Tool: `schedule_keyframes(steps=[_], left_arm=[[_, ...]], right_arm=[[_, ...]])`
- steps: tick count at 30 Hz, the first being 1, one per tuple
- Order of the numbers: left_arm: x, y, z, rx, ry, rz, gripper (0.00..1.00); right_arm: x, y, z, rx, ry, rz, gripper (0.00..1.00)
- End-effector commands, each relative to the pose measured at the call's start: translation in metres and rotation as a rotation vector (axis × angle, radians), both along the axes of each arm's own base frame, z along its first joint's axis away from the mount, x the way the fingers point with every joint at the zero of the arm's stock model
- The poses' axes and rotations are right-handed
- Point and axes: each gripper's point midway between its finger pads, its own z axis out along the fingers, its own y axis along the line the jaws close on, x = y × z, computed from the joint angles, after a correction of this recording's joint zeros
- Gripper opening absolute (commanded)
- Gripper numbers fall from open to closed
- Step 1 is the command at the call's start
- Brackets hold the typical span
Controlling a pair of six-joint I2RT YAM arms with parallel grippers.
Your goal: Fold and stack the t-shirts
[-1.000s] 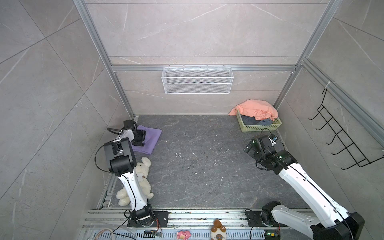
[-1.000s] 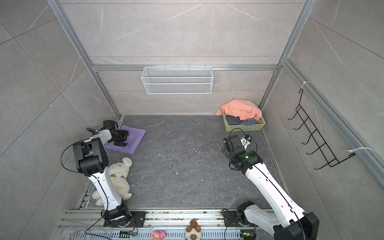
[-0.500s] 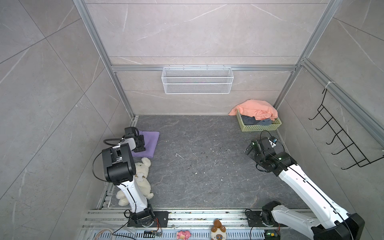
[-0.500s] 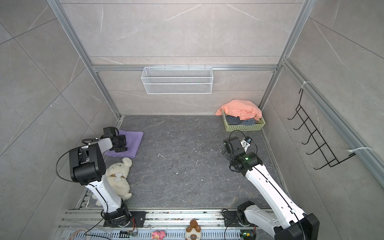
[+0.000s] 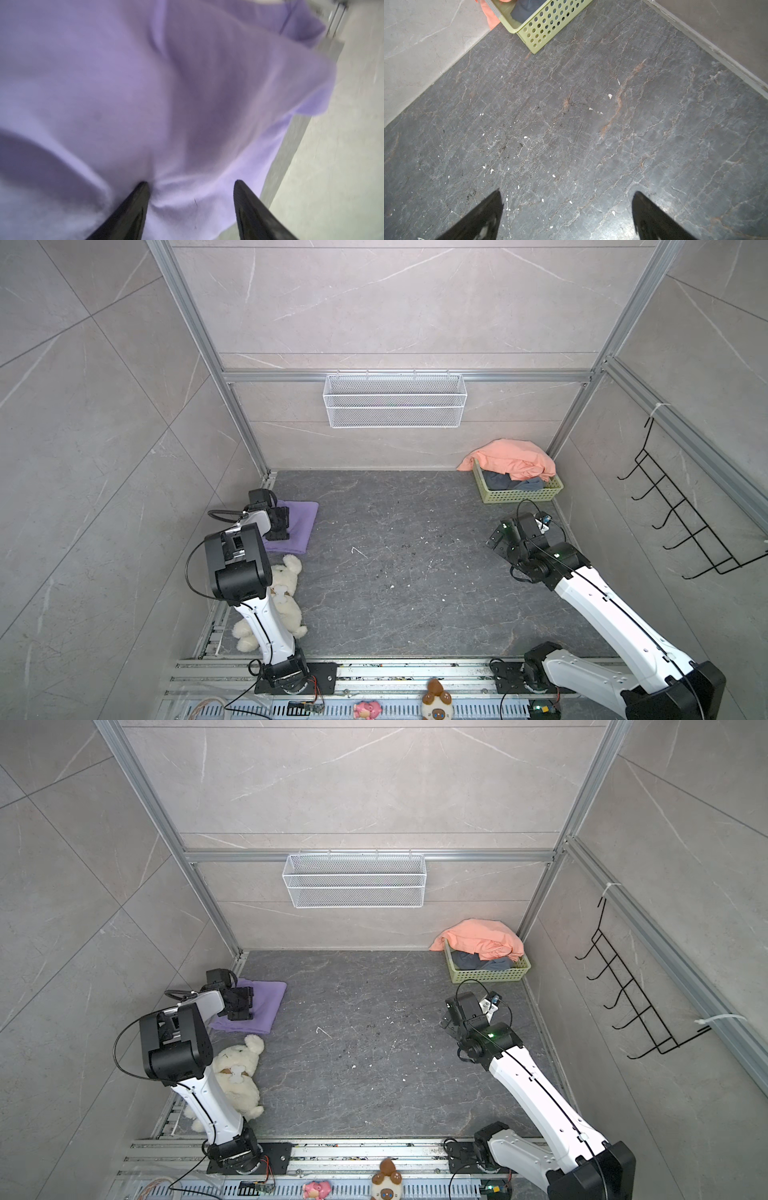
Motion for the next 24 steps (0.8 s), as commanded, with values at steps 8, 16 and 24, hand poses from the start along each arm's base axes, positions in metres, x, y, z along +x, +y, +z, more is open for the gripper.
schedule_keyframes(steps=[8, 16, 24], left_arm=[[-0.019, -0.029, 0.134, 0.337, -0.212, -0.537, 0.91], [-0.062, -0.022, 0.162, 0.762, -0.284, -0.739, 1.00], [-0.087, -0.021, 0.156, 1.082, -0.450, -0.728, 1.00]], right_arm=[[0.045, 0.010, 0.026, -0.089, -0.078, 0.060, 0.99], [0.076, 0.010, 0.041, -0.181, -0.127, 0.064, 0.99], [0.079, -0.007, 0.063, -0.270, -0.204, 0.004, 0.99]])
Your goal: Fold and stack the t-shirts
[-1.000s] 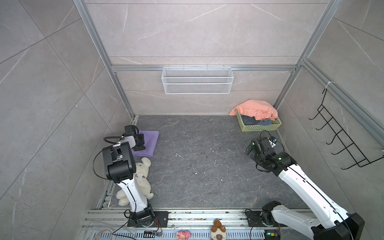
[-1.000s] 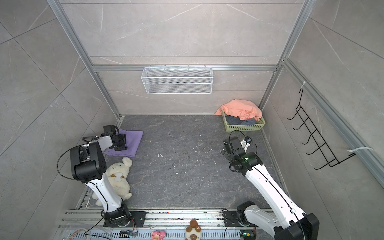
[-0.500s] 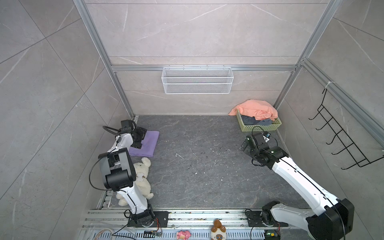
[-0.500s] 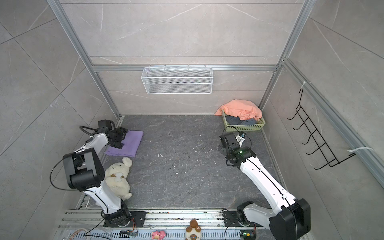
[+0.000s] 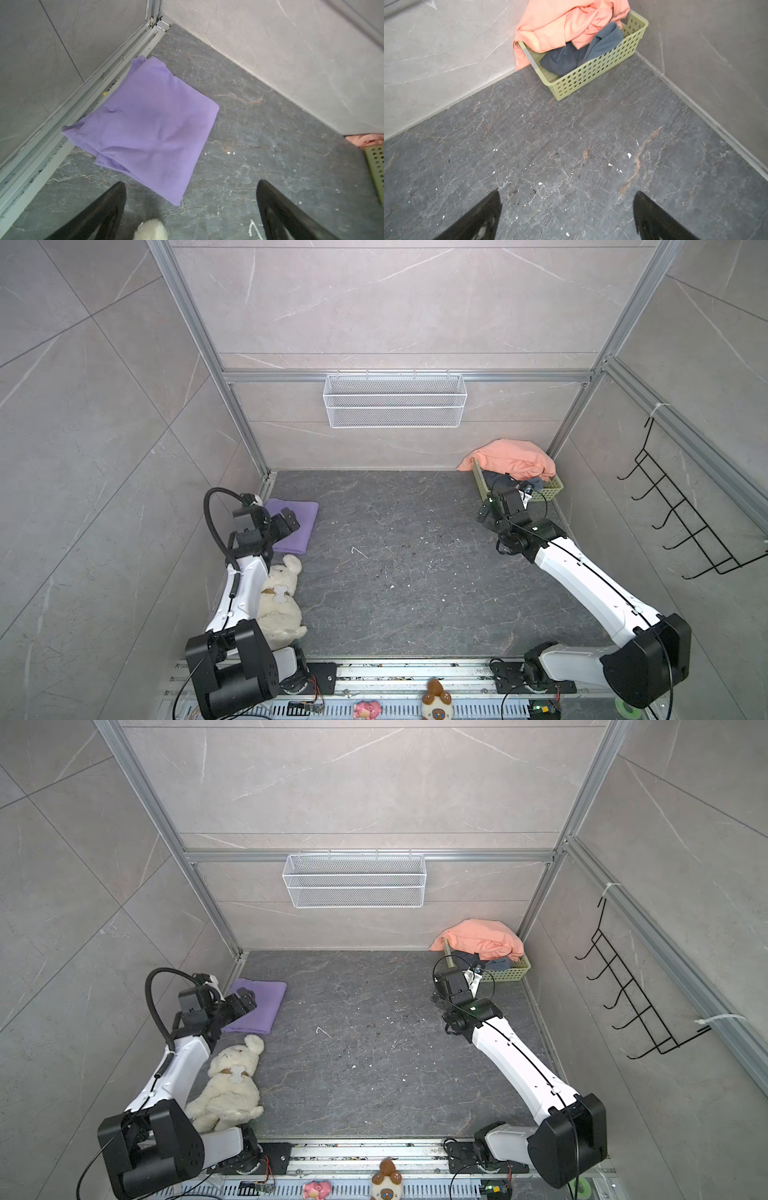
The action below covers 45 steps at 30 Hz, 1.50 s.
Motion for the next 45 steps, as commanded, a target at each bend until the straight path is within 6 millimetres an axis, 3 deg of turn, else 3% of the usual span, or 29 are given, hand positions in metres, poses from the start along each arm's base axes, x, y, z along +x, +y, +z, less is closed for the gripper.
schedule_keyframes(steps=[1, 10, 14, 20, 26, 34, 45], left_arm=[[0.011, 0.007, 0.027, 0.179, -0.162, -0.043, 1.00], [0.005, 0.010, -0.047, 0.116, -0.107, 0.020, 1.00], [0.003, 0.012, -0.070, 0.138, -0.127, 0.035, 1.00], [0.010, -0.004, -0.071, 0.146, -0.140, -0.054, 1.00], [0.017, -0.045, -0.083, 0.345, -0.191, -0.156, 1.00], [0.014, -0.041, -0.086, 0.342, -0.156, -0.130, 1.00], [0.014, -0.040, -0.085, 0.345, -0.160, -0.127, 1.00]], right_arm=[[0.002, -0.015, 0.026, -0.061, -0.080, -0.054, 0.99], [-0.008, -0.029, 0.030, -0.124, -0.157, -0.071, 0.99], [-0.011, -0.038, 0.024, -0.213, -0.216, -0.066, 0.99], [-0.014, -0.046, -0.006, -0.354, -0.157, -0.037, 0.99], [-0.014, -0.041, -0.032, -0.335, -0.146, 0.013, 0.99], [-0.016, -0.054, -0.068, -0.372, -0.124, 0.012, 0.99], [-0.014, -0.074, -0.107, -0.311, -0.237, 0.029, 0.99]])
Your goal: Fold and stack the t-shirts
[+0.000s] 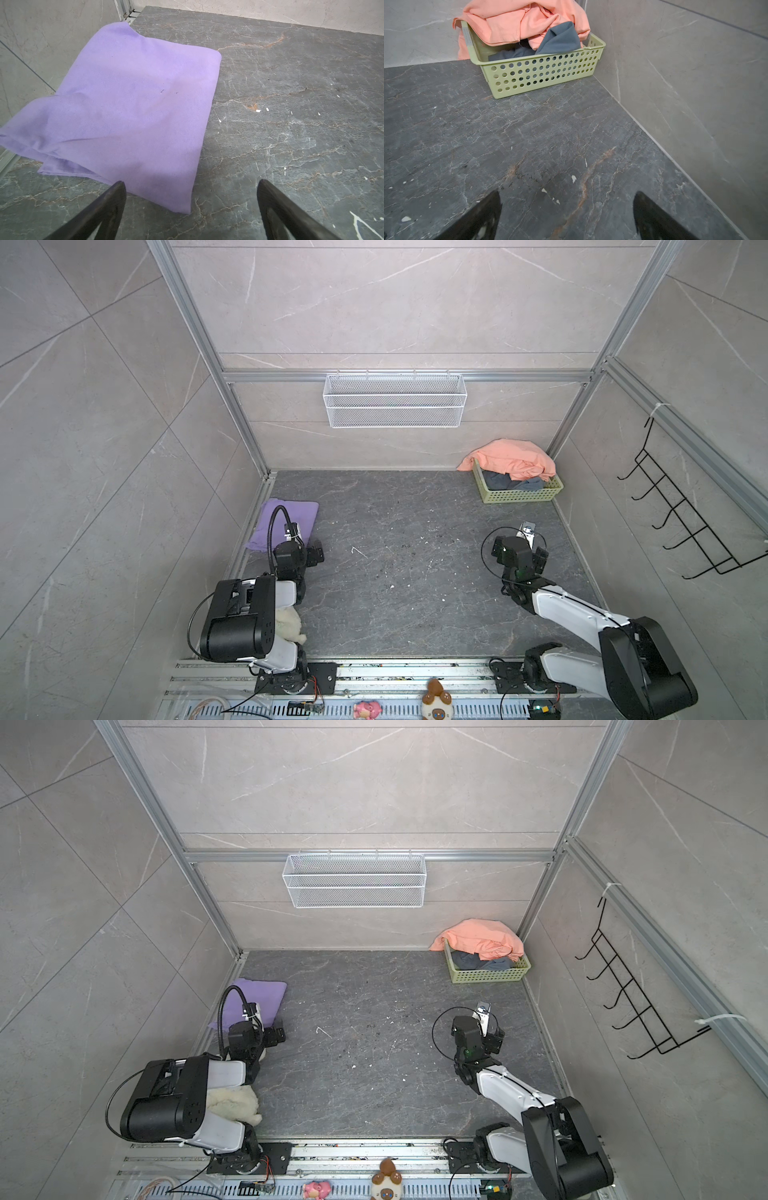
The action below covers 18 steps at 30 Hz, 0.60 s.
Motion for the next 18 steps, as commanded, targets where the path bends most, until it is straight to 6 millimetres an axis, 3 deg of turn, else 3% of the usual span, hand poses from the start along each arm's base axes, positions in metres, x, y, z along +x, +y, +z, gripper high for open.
schedule_keyframes(steps=[1, 5, 7, 12, 18], left_arm=[[0.010, 0.004, 0.022, 0.033, -0.081, 0.001, 1.00], [0.010, 0.003, 0.021, 0.033, -0.079, 0.001, 1.00], [0.009, 0.003, 0.020, 0.032, -0.077, 0.000, 1.00], [0.010, 0.004, 0.021, 0.033, -0.080, 0.002, 1.00], [0.010, 0.003, 0.021, 0.031, -0.079, 0.001, 1.00]], right_arm=[[0.016, 0.007, 0.011, 0.013, -0.100, 0.071, 0.99], [0.026, 0.019, 0.013, -0.018, -0.133, 0.178, 0.99], [0.033, 0.018, 0.005, -0.008, -0.148, 0.189, 0.99], [0.051, 0.044, -0.010, 0.000, -0.069, 0.345, 0.99], [0.050, 0.039, -0.020, 0.045, -0.074, 0.361, 0.99]])
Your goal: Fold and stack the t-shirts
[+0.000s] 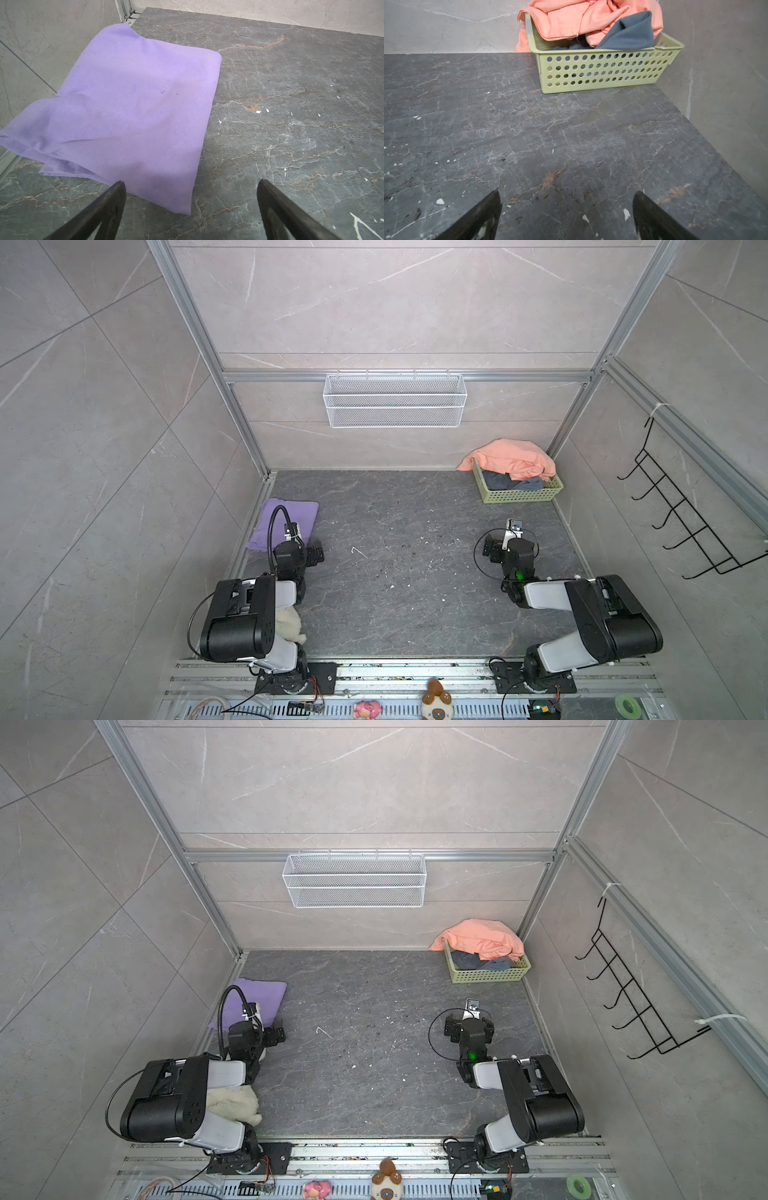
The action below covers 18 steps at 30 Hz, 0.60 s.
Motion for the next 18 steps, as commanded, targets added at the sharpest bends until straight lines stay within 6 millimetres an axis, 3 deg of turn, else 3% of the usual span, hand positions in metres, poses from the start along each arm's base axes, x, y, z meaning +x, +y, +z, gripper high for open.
schedule_keyframes(steps=[1, 18], left_arm=[[0.0098, 0.0034, 0.0196, 0.032, -0.073, 0.002, 1.00], [0.0084, 0.0039, 0.0201, 0.033, -0.077, 0.005, 1.00]], right_arm=[[0.0071, 0.0092, 0.0113, 0.015, -0.058, 0.054, 0.99], [0.0059, 0.0087, 0.0127, 0.010, -0.059, 0.054, 0.99]])
